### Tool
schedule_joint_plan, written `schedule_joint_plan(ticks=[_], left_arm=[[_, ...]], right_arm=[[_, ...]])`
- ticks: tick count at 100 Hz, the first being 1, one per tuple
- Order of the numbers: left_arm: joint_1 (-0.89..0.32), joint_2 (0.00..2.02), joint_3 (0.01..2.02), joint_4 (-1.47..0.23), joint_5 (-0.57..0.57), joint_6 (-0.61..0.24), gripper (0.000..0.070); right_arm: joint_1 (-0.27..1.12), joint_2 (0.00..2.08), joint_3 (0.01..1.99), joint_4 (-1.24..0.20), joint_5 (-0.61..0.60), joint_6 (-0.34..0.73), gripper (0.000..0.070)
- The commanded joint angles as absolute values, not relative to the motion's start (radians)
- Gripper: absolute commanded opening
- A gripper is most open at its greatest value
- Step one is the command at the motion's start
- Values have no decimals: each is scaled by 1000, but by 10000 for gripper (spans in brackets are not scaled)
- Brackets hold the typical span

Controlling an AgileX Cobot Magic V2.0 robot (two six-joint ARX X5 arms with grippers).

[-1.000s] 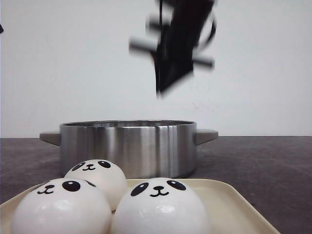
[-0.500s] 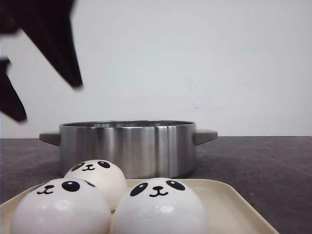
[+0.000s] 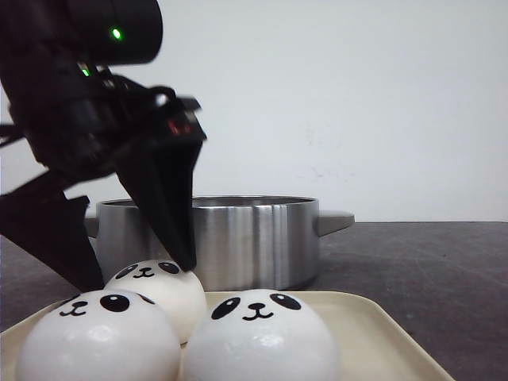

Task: Steam buns
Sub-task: 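Lower the left gripper onto the other far panda bun and close, then lift the bun with the left gripper and lower it into the pot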

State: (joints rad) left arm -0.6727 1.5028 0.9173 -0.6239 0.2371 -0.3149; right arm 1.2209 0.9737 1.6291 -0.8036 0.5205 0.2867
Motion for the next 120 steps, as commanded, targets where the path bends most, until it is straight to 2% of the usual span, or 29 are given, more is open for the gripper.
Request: schedule_joint_plan(ticks=[1,9,29,33,38,41,46,48,70,93,120], left_arm=[[-685,1539,936,-606,228,-362,543],[-685,1568,936,-601,228,-389,543],[-694,1605,936,-611,224,-387,543],[-695,1605,936,-609,217,-387,525],[-698,1605,936,-611,207,-388,407],[-699,1605,936,-613,205,-388,292],[-699,1605,936,-617,205,-387,57],[-699,1605,936,-620,205,-387,0],[-702,1570,940,-630,206,-382,11],[-715,1412,981,-640,218,-383,11],[-723,1281,1145,-686,195,-369,11]], right_arm=[[1242,983,1647,-802,524,319,12],[1251,986,1647,-804,524,334,12],[1269,985,1647,-814,525,334,12],[1269,985,1647,-817,525,335,12],[1269,985,1647,-824,525,334,12],[1269,985,1647,-828,525,334,12],[1269,985,1647,-834,525,334,12],[1269,985,1647,-837,525,334,12],[1269,986,1647,-847,550,332,12],[1269,985,1647,-854,558,325,12],[1269,985,1647,-871,550,325,12]])
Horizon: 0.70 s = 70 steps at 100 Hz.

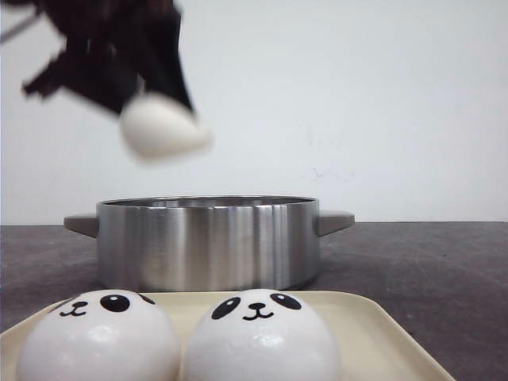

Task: Steam buns
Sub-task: 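Lift the bun with the left gripper and lower it into the pot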

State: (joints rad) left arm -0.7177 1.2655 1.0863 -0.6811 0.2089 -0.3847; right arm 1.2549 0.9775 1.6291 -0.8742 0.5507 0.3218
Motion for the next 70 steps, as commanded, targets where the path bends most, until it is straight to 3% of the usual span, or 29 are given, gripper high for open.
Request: schedule_joint_plan(ticks=[1,25,70], left_arm=[[-721,1282,1155,-690,190,-364,11],[-669,1393,1399,-814,66,-218,11],[-507,1735,1529,-754,25,-143,11]], right_arm=[[1269,985,1647,-871,550,325,12],[1269,985,1647,-872,550,316,12],[1269,985,1646,-987,551,306,12]])
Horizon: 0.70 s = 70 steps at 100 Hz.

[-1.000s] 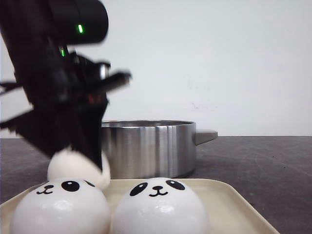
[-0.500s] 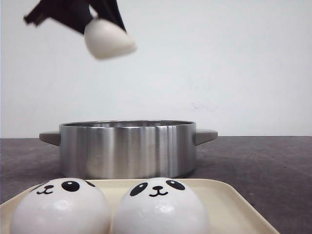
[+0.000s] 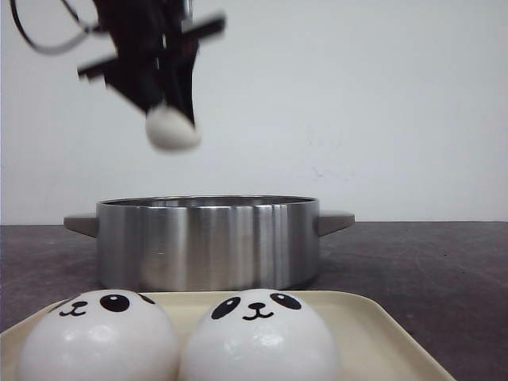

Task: Steam buns
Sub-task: 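Lift the bun with the left gripper and lower it into the pot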

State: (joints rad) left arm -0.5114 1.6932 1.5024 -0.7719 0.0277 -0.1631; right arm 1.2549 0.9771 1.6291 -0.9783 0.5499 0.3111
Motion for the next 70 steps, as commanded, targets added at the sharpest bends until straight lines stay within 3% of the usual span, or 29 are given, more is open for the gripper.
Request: schedule_joint_plan(ticks=[1,32,70], left_arm=[[-505,1741,1529,-751,25,-143,11],[-471,1912,1529,-678,25,-142,12],[-445,1959,1529,-643,25,-142,29]], right_arm=[[1269,985,1646,-991,552,307,12],[1269,985,1646,-1003,551,337,12],[1270,983,1646,-1031,550,413,12]])
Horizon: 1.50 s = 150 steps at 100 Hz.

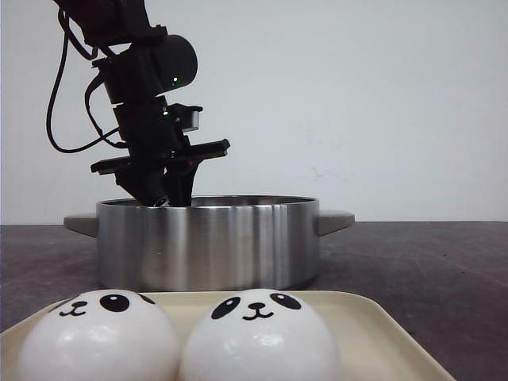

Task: Steam buns
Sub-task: 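Lift the bun with the left gripper and lower it into the pot, then open the left gripper inside the pot and raise it away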

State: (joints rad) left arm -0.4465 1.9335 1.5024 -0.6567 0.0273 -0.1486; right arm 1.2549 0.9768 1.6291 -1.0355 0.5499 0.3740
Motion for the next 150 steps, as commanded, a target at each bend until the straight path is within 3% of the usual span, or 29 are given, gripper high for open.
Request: schedule_joint_plan(ticks=[1,8,21,39,52,57,100,125,140,150], left_arm=[[-444,1959,1529,-641,25,-142,29],[-437,1959,1529,-633,25,-143,64],[-426,1959,1529,-629,27,-151,278],[-426,1959,1529,-625,60,-151,337],[-426,1959,1529,-624,60,-152,622],[-427,1959,1529,-623,60,-152,681],[-437,1943,1588,-643,63,-189,679],[-469,1772,1681,-641,62,-212,669],[-492,1589,1681,-648,55,-227,550],[-518,1473,1681,-690,55,-226,546]], right_arm=[[1270,983,1647,-1032,550,413,12],[1275,983,1647,-1034,551,416,12],[1281,984,1646,-1033,552,419,12],[1281,986,1646,-1034,552,419,12],[1281,985,1646,-1034,554,420,12],[1281,985,1646,-1034,554,420,12],[1281,985,1646,-1085,596,419,12],[1281,985,1645,-1127,650,419,12],[1280,986,1642,-1134,665,419,12],[1280,990,1642,-1158,682,444,12]])
